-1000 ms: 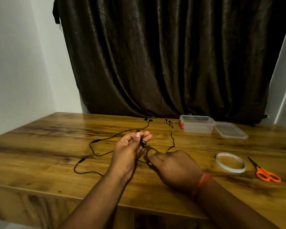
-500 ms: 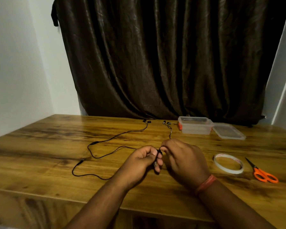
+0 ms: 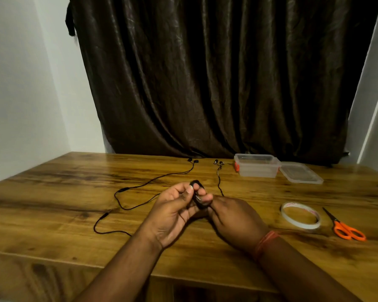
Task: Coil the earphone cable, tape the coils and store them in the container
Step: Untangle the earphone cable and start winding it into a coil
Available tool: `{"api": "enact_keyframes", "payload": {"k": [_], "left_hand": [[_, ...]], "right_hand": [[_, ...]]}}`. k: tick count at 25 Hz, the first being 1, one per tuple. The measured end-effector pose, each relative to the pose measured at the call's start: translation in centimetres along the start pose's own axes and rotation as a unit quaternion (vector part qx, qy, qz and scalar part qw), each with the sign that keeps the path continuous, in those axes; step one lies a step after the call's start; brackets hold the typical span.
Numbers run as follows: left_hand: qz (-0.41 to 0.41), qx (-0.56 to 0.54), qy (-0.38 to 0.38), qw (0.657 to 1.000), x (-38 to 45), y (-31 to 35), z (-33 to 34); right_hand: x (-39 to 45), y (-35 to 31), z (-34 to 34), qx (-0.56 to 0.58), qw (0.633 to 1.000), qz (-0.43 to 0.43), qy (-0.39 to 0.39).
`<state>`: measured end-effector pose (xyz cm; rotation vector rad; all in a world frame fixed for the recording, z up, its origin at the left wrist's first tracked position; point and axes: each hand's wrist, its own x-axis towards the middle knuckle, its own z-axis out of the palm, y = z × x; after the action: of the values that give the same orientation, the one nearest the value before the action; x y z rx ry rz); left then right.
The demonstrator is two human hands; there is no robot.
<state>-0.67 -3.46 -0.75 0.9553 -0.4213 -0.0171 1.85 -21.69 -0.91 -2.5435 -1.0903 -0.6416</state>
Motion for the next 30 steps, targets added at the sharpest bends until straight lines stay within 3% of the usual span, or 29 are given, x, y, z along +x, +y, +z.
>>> {"api": "enact_keyframes", "payload": {"k": [4,8,14,17,23,30], "left_hand": [[0.05,-0.034,0.041,0.997,0.5,0.1,-0.3],[0.077,0.075,0.095,0.99,0.7,-0.2,-0.4],[0.023,0.201,0.09,0.975,0.8,-1.8,-0.8],[-0.019,0.244,0.04,0.969,0.5,-2.4,-1.0],[-0.06,0.224,-0.034,0.972,-0.1,-1.8,-0.1],[-0.018,0.049,-0.013,0.999,-0.2,-0.3,0.3]], "right_hand": [[0.0,-0.4,0.1,-0.003,0.997,-0.059,-0.041],[-0.2,-0.9,-0.3,-0.003,0.995,-0.089,-0.046],[-0.5,-1.0,-1.4,0.065,0.994,-0.081,0.042],[-0.4,-0.4,-1.6,0.067,0.992,-0.049,0.097],[-0.3,0.6,-1.5,0.111,0.974,0.03,0.194],[0.0,0.5,-0.4,0.06,0.996,0.029,0.066]]}}
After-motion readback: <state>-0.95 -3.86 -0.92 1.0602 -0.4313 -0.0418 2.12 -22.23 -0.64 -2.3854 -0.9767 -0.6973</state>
